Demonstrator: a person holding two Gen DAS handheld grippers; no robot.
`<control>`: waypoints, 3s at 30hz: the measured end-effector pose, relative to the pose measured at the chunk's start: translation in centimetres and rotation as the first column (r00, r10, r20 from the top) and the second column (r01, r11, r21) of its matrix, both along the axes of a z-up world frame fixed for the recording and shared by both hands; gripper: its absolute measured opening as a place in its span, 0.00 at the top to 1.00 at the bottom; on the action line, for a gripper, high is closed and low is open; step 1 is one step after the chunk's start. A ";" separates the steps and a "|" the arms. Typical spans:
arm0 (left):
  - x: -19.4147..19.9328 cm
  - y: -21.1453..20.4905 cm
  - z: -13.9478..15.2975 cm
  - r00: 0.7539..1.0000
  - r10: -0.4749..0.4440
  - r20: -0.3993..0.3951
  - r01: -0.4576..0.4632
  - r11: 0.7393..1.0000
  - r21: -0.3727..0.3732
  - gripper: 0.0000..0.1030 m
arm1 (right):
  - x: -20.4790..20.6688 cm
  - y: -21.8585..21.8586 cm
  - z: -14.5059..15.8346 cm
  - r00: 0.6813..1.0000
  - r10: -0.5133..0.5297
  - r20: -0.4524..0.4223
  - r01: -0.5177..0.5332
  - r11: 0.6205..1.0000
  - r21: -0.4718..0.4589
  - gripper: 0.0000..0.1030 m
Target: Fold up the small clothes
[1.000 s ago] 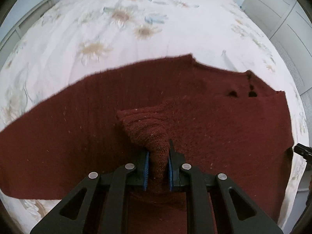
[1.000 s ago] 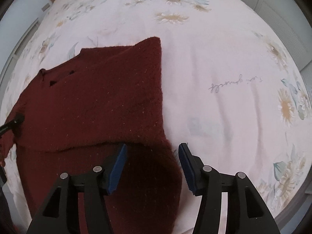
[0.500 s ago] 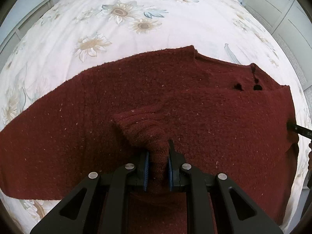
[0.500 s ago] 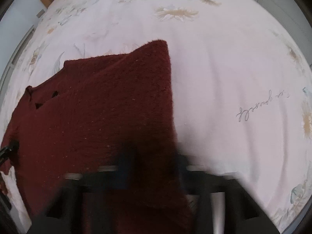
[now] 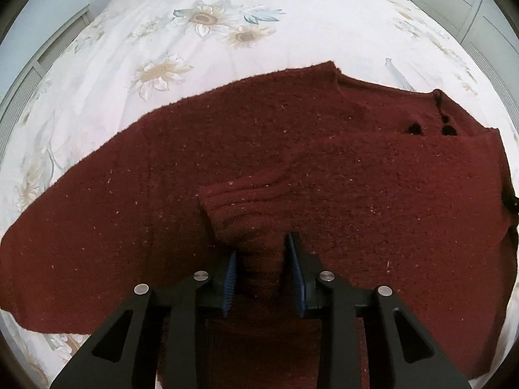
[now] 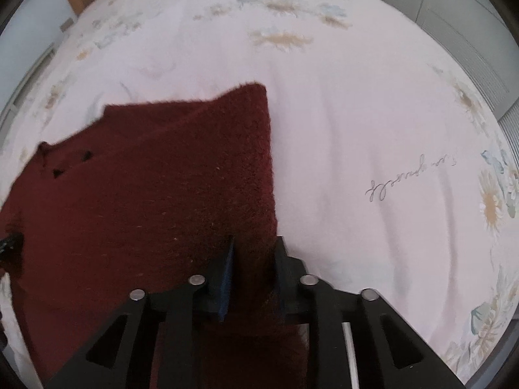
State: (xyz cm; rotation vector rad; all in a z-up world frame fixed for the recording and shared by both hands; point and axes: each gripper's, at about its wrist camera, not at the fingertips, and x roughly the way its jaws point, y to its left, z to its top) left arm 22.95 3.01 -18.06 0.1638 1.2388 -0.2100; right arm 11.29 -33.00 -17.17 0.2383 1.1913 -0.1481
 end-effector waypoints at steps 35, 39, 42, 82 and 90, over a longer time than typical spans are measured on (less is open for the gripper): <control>-3.9 -3.4 -2.4 0.998 -0.025 0.061 0.025 1.000 0.004 0.01 | -1.5 8.7 -3.1 0.980 0.180 0.085 -0.168 0.977 -0.132 0.00; -4.2 -2.9 -2.8 0.996 -0.014 0.087 0.016 1.000 -0.015 0.01 | -1.7 8.2 -3.9 0.982 0.159 0.102 -0.151 0.985 -0.084 0.00; -4.8 -2.8 -3.0 0.993 -0.004 0.116 0.004 1.000 0.000 0.01 | -2.2 8.7 -4.3 0.980 0.148 0.134 -0.134 0.985 -0.107 0.00; -13.5 31.2 3.9 0.660 0.751 0.022 -0.747 0.659 -0.089 0.01 | -10.1 10.9 7.7 0.972 0.076 0.222 -0.023 0.973 -0.230 0.00; -12.5 36.6 2.9 0.570 0.821 -0.047 -0.817 0.559 -0.143 0.02 | -10.5 11.0 7.8 0.973 0.071 0.221 -0.013 0.967 -0.253 0.00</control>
